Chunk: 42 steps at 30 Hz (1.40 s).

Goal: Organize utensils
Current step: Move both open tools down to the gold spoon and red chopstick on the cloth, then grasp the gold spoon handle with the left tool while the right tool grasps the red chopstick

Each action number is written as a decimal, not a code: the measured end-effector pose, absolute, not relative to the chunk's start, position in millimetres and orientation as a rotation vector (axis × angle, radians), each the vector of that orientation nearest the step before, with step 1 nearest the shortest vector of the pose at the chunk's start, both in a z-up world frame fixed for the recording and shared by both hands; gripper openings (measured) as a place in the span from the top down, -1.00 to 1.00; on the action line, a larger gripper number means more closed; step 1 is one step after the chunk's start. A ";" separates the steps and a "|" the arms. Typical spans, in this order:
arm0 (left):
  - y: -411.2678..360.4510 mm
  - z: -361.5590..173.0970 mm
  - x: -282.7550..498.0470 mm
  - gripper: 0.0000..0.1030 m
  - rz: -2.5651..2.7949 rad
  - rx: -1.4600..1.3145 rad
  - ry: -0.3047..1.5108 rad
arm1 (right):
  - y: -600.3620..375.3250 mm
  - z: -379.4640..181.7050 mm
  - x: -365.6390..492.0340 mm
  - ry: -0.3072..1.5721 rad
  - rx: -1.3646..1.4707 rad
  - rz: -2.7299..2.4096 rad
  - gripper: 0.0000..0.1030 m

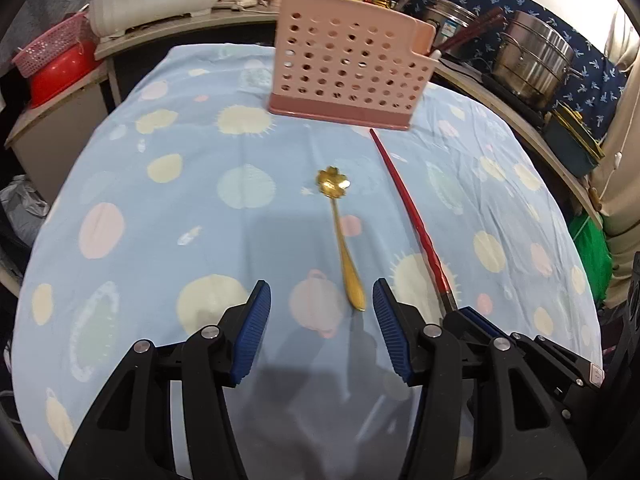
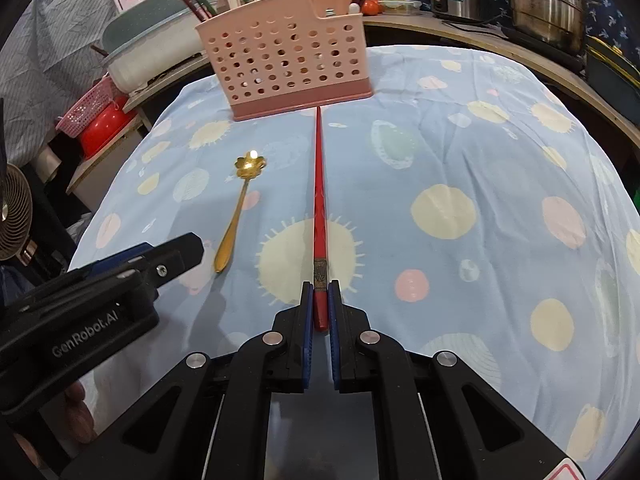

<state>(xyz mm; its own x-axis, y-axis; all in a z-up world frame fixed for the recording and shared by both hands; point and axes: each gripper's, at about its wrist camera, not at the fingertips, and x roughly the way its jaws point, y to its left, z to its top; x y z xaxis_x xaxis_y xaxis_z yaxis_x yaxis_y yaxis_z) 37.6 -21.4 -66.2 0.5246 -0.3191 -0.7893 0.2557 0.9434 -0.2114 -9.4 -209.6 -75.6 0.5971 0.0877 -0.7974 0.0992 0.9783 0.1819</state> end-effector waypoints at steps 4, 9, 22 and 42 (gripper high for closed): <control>-33.4 -72.6 40.2 0.03 -0.374 -0.074 0.972 | -216.6 -76.8 -10.8 0.938 0.230 -0.019 0.86; -34.6 -83.0 45.8 0.29 -0.385 -0.119 0.998 | -217.8 -78.6 -10.8 0.940 0.231 -0.017 0.86; -34.5 -87.7 47.8 0.80 -0.395 -0.135 0.986 | -218.7 -79.8 -10.3 0.942 0.234 -0.014 0.86; -4.5 -40.5 36.5 0.99 -0.348 -0.135 0.890 | -213.5 -45.1 -22.5 0.866 0.254 0.029 0.86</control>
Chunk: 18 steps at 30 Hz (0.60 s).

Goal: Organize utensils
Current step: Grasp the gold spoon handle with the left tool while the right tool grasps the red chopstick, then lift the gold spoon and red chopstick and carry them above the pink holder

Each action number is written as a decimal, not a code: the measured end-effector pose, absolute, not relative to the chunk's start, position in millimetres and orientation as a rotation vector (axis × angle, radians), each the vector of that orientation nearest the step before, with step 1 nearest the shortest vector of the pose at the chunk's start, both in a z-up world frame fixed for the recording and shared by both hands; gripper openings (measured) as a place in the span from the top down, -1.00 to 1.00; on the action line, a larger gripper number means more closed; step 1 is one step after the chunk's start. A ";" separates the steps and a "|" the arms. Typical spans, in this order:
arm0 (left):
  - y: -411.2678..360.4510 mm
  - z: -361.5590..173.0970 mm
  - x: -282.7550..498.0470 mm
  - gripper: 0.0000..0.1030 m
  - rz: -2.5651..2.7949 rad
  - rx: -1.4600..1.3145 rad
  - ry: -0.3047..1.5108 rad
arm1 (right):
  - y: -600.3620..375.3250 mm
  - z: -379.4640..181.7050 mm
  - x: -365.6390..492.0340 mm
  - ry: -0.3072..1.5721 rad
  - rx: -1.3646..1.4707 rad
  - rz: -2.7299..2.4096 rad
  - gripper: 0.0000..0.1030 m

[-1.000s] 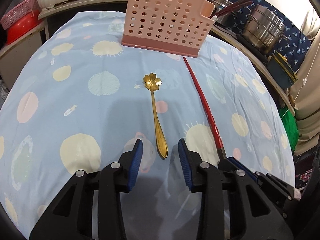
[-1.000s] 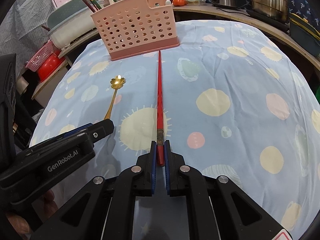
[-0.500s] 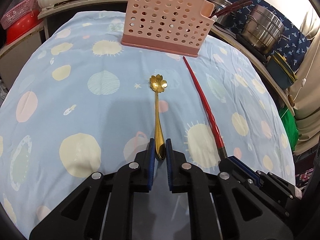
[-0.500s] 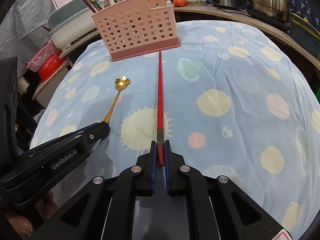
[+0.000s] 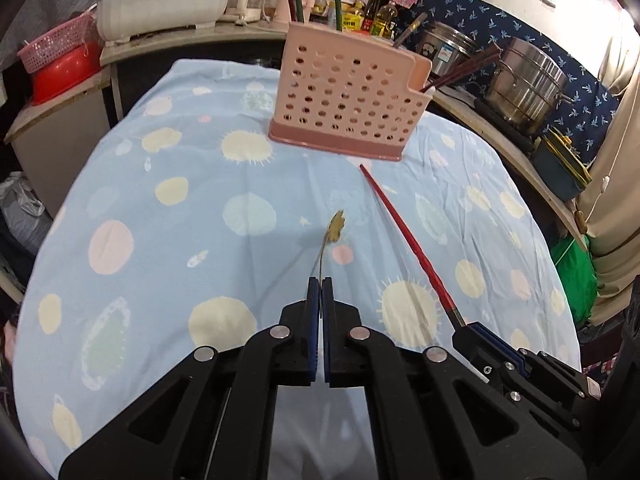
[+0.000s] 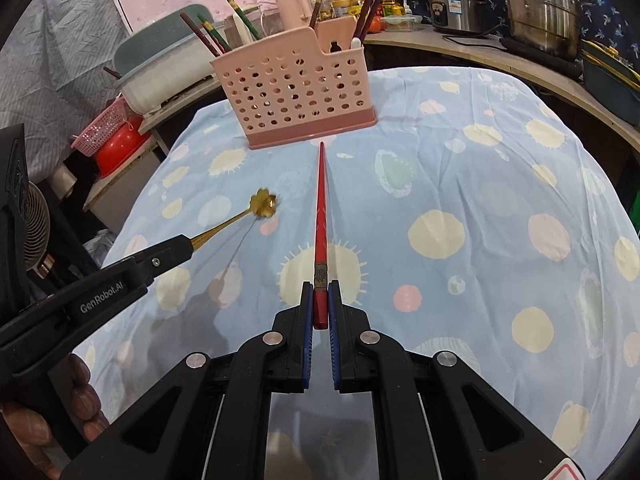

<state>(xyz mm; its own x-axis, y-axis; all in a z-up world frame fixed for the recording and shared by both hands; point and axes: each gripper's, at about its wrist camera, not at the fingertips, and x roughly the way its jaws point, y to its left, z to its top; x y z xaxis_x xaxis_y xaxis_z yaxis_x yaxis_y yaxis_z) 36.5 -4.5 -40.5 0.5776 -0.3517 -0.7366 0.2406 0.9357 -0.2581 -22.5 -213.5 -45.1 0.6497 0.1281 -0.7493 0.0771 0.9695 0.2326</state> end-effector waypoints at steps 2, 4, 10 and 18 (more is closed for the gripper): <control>-3.6 -32.5 34.5 0.99 -0.346 -0.124 0.870 | -213.8 -39.8 -23.7 0.857 0.257 0.031 0.86; -4.2 -25.3 33.8 0.99 -0.341 -0.110 0.857 | -214.5 -34.1 -24.7 0.849 0.263 0.034 0.86; -2.2 1.6 33.6 0.99 -0.343 -0.098 0.817 | -217.2 -8.7 -28.6 0.807 0.276 0.036 0.86; -0.5 40.5 37.9 0.99 -0.347 -0.087 0.763 | -221.9 28.1 -27.7 0.767 0.297 0.047 0.86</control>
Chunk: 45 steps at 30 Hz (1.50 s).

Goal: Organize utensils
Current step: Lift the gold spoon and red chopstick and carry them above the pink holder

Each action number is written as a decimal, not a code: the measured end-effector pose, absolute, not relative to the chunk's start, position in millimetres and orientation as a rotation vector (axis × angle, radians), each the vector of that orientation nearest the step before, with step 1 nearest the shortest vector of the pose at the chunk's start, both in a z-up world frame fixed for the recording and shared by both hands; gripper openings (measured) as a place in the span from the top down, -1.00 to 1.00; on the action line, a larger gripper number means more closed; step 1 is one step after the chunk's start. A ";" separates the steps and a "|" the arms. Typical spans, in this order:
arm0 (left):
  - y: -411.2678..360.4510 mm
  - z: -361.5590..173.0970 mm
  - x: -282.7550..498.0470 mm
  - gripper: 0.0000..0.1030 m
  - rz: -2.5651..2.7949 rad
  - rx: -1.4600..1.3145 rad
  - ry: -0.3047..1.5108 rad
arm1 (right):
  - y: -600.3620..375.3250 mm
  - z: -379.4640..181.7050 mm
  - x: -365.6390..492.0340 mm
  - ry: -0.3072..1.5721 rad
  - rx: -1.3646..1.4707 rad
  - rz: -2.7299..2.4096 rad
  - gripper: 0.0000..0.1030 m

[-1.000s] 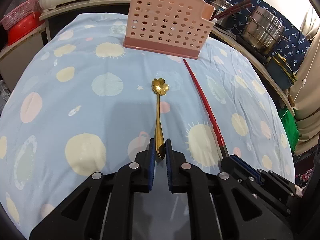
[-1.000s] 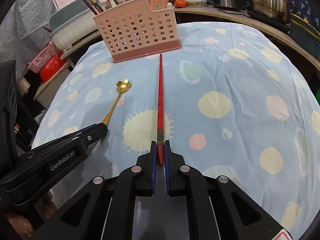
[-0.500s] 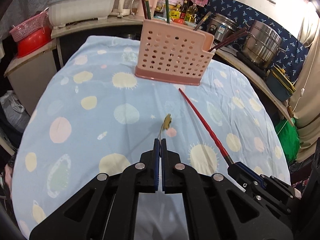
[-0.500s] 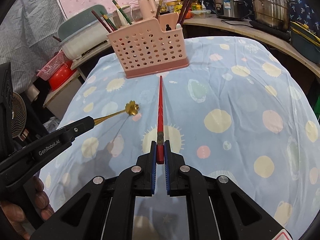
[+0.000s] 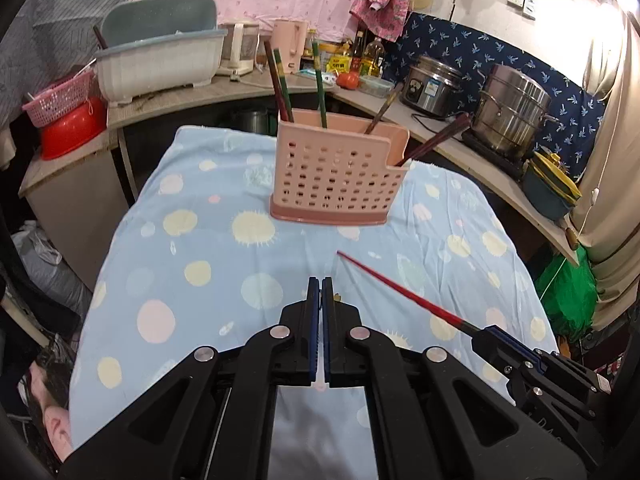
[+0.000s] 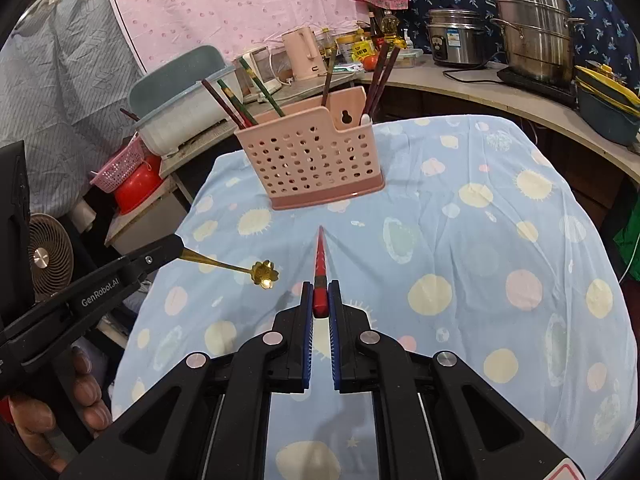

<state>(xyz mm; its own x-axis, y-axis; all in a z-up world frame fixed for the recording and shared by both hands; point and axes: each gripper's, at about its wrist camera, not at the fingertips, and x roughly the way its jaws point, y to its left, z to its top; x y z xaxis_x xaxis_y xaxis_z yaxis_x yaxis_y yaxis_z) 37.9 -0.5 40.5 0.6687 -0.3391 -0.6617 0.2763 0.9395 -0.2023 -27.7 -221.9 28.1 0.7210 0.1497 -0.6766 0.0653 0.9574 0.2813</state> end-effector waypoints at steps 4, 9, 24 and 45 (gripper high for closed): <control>1.3 65.2 42.4 0.98 -0.350 -0.078 0.730 | -224.2 48.2 -24.9 0.743 0.303 0.054 0.86; -3.6 93.5 47.8 0.98 -0.355 -0.047 0.684 | -231.5 80.8 -19.7 0.679 0.313 0.067 0.86; -21.4 151.5 95.6 0.98 -0.367 0.002 0.594 | -257.1 172.4 30.5 0.455 0.320 0.050 0.86; -32.0 143.3 205.3 0.98 -0.285 0.054 0.631 | -279.3 192.7 143.0 0.220 0.434 -0.057 0.86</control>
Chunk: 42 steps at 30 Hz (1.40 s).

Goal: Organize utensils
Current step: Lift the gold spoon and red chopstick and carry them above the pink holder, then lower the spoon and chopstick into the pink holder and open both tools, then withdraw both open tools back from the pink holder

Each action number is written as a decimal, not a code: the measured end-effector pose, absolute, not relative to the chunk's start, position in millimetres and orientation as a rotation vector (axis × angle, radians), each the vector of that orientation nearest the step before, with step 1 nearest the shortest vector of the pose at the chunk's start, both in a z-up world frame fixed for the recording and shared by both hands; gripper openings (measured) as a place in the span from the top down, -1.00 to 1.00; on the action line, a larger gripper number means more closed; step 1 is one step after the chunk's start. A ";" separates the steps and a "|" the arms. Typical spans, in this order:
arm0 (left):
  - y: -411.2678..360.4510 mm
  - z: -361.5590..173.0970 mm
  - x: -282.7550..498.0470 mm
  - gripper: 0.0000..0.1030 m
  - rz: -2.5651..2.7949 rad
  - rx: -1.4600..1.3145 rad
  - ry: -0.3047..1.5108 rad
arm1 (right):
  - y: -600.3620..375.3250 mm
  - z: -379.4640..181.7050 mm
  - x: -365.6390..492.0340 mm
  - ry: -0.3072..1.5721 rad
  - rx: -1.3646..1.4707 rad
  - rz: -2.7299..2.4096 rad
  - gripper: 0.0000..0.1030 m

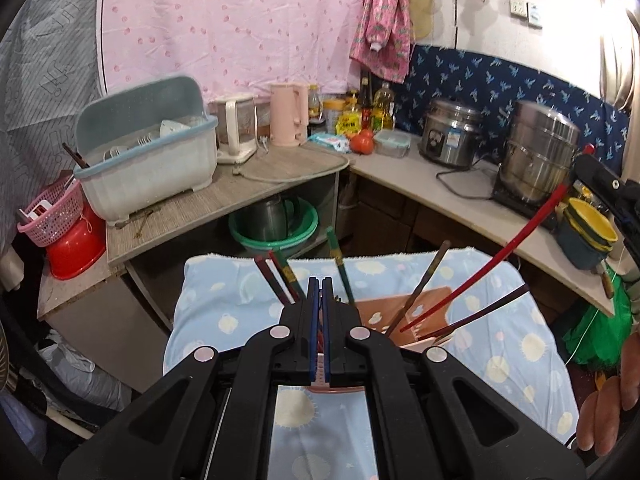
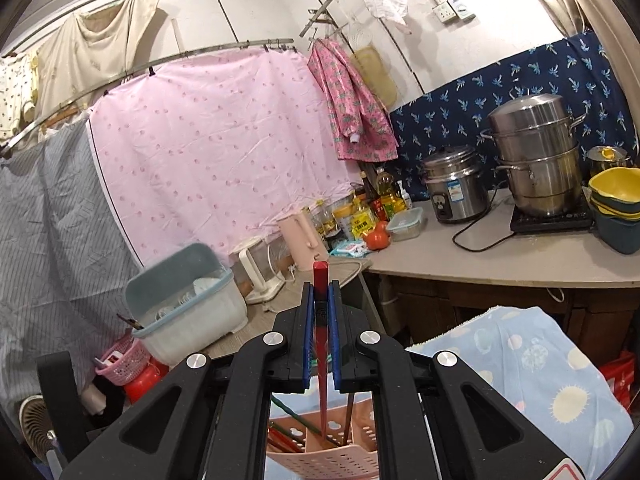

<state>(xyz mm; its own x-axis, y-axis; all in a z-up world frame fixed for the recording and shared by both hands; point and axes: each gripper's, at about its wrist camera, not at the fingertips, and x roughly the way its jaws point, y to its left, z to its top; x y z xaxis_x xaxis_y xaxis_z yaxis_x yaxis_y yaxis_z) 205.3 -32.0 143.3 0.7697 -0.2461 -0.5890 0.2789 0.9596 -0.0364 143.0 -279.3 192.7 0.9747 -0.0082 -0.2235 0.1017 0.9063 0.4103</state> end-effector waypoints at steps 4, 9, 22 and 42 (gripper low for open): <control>-34.2 120.6 218.5 0.98 -0.281 0.062 0.684 | -274.0 169.5 161.3 0.279 0.420 -0.066 0.86; -37.4 98.4 228.7 0.98 -0.286 0.056 0.731 | -267.4 143.8 176.0 0.359 0.397 -0.065 0.86; -42.8 84.5 230.6 0.27 -0.248 0.052 0.719 | -261.7 116.4 183.4 0.434 0.364 -0.077 0.49; -45.5 108.6 181.8 0.20 -0.258 0.048 0.670 | -246.8 132.8 123.2 0.458 0.303 -0.071 0.45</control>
